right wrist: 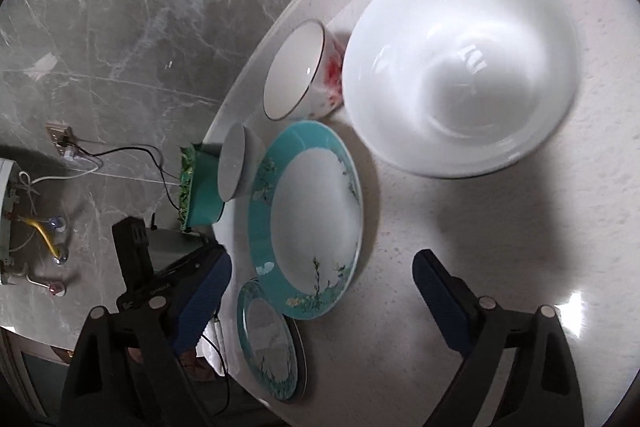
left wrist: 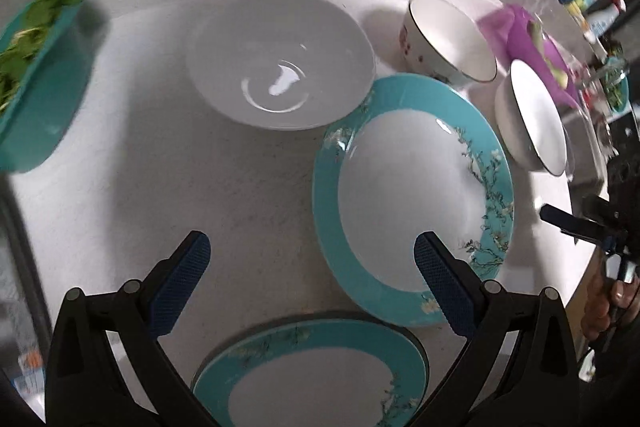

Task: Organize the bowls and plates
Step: 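Move both tools to the rim of the large teal-rimmed floral plate, then close the left tool on the large plate rim while the right tool grips it too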

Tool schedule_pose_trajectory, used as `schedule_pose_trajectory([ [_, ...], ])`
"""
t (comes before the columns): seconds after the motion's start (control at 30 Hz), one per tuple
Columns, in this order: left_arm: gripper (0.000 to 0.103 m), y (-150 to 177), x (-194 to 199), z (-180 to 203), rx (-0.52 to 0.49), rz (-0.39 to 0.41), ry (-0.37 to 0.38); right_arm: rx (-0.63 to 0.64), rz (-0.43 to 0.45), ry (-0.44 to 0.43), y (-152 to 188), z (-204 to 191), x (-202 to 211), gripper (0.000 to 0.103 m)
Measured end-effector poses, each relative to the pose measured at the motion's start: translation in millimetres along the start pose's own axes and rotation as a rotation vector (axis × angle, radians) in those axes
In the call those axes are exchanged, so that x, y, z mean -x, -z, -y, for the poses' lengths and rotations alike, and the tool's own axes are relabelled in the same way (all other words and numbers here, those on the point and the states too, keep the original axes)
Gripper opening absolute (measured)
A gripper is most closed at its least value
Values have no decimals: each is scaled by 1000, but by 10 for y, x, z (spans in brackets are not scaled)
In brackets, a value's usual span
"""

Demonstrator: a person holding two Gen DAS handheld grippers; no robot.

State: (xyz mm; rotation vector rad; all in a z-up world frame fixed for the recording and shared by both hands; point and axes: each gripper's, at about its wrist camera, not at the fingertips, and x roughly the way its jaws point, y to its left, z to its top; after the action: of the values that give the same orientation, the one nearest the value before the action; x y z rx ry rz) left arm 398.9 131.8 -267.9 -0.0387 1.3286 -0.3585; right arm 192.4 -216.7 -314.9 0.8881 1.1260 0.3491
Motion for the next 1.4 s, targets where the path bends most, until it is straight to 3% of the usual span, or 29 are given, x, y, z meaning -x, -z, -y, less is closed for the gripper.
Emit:
schedule_pose_trajectory([
  [0.17,102,-92,-194,-25,-40,-13,22,-34,3,39,-46,74,-281,84],
  [0.3,101,-105,-354,28,-63,-24,22,-16,-1,76,-89,73,-420,83],
  [0.4,88,-119,-473,65,-79,-26,47,-23,-1,82,-102,104,-479,83],
  [0.53,66,-139,-600,100,-71,-35,73,-11,-3,88,-119,110,-493,75],
  [0.8,61,-216,-650,236,-102,-25,80,6,-41,104,-154,61,-554,60],
  [0.87,41,-223,-650,241,-99,-25,80,17,-62,124,-172,47,-590,47],
  [0.9,38,-225,-653,241,-93,-25,77,24,-76,139,-177,45,-614,41],
  [0.97,32,-210,-646,206,-83,-23,76,12,-97,152,-171,64,-655,18],
  [1.03,30,-198,-641,174,-73,-24,81,-1,-94,157,-169,96,-652,12],
  [1.23,29,-140,-618,149,-62,-26,53,-6,-109,165,-190,107,-666,9],
  [1.4,21,-130,-611,173,-91,-18,12,-15,-108,159,-184,116,-680,8],
])
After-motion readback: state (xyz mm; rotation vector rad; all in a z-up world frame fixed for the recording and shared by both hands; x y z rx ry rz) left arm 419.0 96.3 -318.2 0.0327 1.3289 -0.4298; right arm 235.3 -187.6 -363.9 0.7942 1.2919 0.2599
